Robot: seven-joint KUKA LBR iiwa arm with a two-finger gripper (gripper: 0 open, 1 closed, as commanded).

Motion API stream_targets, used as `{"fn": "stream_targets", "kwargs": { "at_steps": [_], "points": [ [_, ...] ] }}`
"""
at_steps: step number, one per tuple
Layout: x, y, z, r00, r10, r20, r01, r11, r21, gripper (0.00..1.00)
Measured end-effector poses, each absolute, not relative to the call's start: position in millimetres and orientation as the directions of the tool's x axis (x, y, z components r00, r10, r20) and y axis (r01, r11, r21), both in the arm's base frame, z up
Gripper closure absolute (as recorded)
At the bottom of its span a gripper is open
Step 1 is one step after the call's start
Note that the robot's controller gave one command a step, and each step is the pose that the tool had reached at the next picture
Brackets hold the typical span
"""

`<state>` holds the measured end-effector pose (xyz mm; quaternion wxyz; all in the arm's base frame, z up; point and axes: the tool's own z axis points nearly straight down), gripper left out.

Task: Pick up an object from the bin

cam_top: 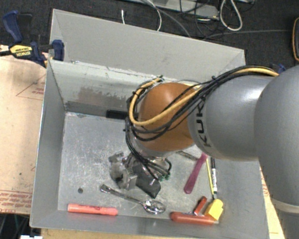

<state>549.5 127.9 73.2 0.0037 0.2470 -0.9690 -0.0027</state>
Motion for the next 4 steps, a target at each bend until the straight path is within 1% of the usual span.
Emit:
{"fn": "stream_targets", "kwargs": {
  "at_steps": [1,2,3,4],
  "points": [
    [548.8,128,83,-0.878,-0.478,0.008,-0.478,0.879,0.008,1.00],
    [547.8,128,124,-0.879,-0.477,0.010,-0.477,0.879,0.009,1.00],
    [548.6,129,146,-0.880,-0.476,0.008,-0.476,0.880,0.009,1.00],
    [549.2,129,159,-0.880,-0.475,0.005,-0.475,0.880,0.008,1.00]
  ]
}}
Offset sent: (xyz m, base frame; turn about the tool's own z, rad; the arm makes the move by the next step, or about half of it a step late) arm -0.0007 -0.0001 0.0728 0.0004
